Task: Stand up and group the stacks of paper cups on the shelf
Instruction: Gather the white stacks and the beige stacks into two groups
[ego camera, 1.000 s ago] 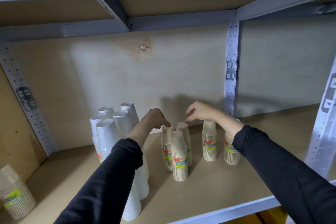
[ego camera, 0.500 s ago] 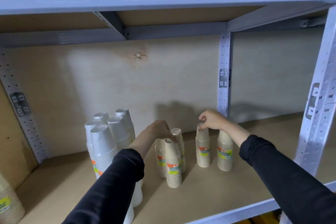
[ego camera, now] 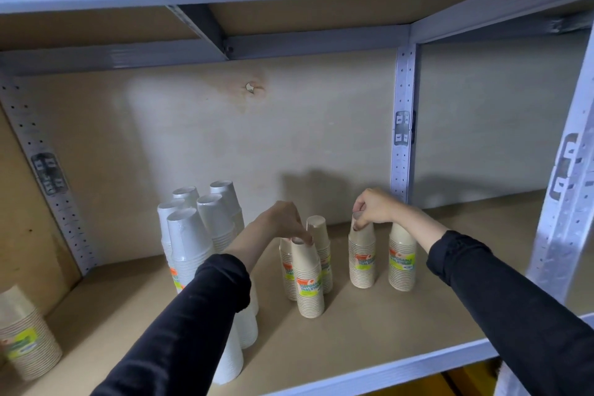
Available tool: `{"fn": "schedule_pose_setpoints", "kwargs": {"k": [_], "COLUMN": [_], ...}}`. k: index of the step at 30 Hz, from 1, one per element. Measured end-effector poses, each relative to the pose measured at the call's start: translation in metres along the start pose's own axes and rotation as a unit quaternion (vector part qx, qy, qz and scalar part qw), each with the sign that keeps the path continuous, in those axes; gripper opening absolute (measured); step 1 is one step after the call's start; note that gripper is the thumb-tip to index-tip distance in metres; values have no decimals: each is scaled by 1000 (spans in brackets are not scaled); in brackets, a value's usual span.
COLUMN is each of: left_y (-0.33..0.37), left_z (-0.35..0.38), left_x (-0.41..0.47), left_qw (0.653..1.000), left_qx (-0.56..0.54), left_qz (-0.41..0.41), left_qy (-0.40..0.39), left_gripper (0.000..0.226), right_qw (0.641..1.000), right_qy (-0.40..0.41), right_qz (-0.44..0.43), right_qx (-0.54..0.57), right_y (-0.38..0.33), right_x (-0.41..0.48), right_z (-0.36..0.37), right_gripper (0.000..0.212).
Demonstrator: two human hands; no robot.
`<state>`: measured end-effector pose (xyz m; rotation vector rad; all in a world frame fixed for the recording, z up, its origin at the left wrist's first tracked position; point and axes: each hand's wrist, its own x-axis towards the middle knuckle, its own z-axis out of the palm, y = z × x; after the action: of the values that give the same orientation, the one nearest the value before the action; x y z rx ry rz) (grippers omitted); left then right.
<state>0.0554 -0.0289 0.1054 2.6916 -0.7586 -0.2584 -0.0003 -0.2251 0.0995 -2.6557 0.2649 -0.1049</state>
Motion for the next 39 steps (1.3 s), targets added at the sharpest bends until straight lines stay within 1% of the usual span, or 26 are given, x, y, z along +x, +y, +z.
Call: {"fn": "schedule_pose_setpoints", "kwargs": {"k": [3, 5, 8, 11, 13, 19, 23, 26, 28, 33, 39], "left_y": [0, 0, -1, -4, -5, -13, -16, -18, -19, -20, -20], "left_z": [-5, -7, -8, -7, -7, -2, -2, -2, -1, 0, 1], "left_x": [-10, -16, -24, -31, -33, -34, -34, -33, -32, -31, -27], "left_qw": [1000, 1000, 1000, 1000, 1000, 1000, 1000, 1000, 1000, 1000, 998], "left_qx": [0, 1, -9, -12, -13, -2, -3, 0, 8, 4, -29], "left_qz": [2, 3, 0, -1, -2, -10, -12, -7, -5, -3, -9], "left_qy": [6, 11, 15, 20, 22, 19, 22, 8, 3, 30, 61], "left_gripper": [33, 26, 34, 31, 34, 38, 35, 45, 51, 51, 47], "right_qw": [999, 998, 997, 995, 994, 994, 994, 995, 995, 996, 997], "right_qy": [-18, -31, -45, -54, -53, -52, -51, -42, -32, -20, 2], "right_qz": [-30, -48, -66, -86, -92, -98, -96, -88, -85, -82, -76], "right_qx": [4, 11, 8, 5, 3, 9, 26, 34, 30, 31, 28], "right_y": [-11, -20, -35, -50, -57, -62, -58, -55, -55, -56, -54], "right_x": [-14, -22, -29, -32, -31, -28, -26, -25, -25, -26, -24], "right_z": [-1, 0, 5, 11, 16, 33, 40, 42, 43, 42, 38], "right_gripper": [23, 24, 36, 38, 39, 34, 42, 50, 48, 34, 41]}}
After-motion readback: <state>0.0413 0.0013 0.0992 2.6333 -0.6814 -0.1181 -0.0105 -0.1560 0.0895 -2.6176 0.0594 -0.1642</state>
